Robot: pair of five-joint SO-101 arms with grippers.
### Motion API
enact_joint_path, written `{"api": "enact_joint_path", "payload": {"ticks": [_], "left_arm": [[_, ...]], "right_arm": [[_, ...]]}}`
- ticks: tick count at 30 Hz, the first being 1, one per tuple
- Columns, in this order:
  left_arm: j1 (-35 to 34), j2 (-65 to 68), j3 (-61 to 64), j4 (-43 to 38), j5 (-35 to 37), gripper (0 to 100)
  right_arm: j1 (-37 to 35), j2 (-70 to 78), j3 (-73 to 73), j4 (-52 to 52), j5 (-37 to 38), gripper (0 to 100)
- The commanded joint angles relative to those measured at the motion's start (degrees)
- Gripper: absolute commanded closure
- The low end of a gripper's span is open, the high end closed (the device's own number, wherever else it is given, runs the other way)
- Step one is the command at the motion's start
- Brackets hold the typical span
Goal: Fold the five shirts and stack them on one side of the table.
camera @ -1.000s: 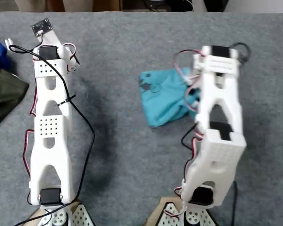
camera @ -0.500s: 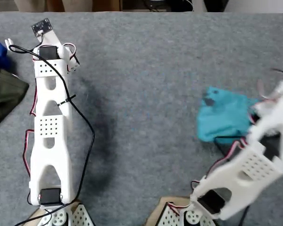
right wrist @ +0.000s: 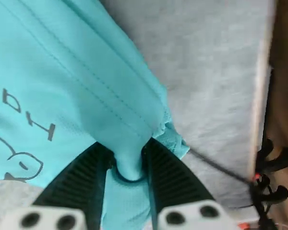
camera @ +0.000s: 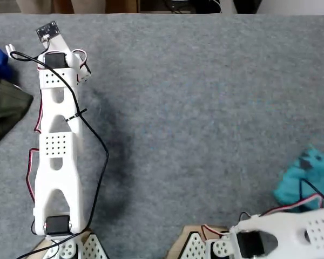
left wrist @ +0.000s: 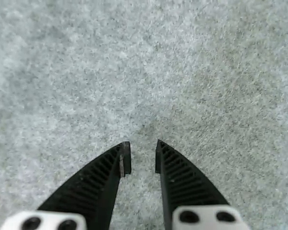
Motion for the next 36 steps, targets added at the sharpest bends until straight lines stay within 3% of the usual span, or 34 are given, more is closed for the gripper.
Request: {"api": "enact_joint_path", "payload": {"ticks": [1, 7, 17, 25, 36], "left_arm": [[0.9, -1.2, -1.4, -0.6, -0.5, 90], [1.0, -1.1, -1.4, -0.6, -0.5, 90], [0.8, -1.1, -1.5, -0.6, -0.4, 90], [0.5, -1.1, -1.8, -0.6, -0.2, 90], [0.5, -1.6, -1.8, -0.6, -0.2, 90]], "right_arm": [[6.5, -0.4, -3.3, -2.7, 3.3, 99.4], [11.2, -0.4, -2.9, -3.3, 6.7, 99.4], [10.3, -0.4, -2.9, -1.4, 14.8, 98.0], [4.1, -1.1, -3.3, 3.3, 16.8, 65.6], [-1.9, -23.6, -2.9, 3.3, 16.4, 65.3]]}}
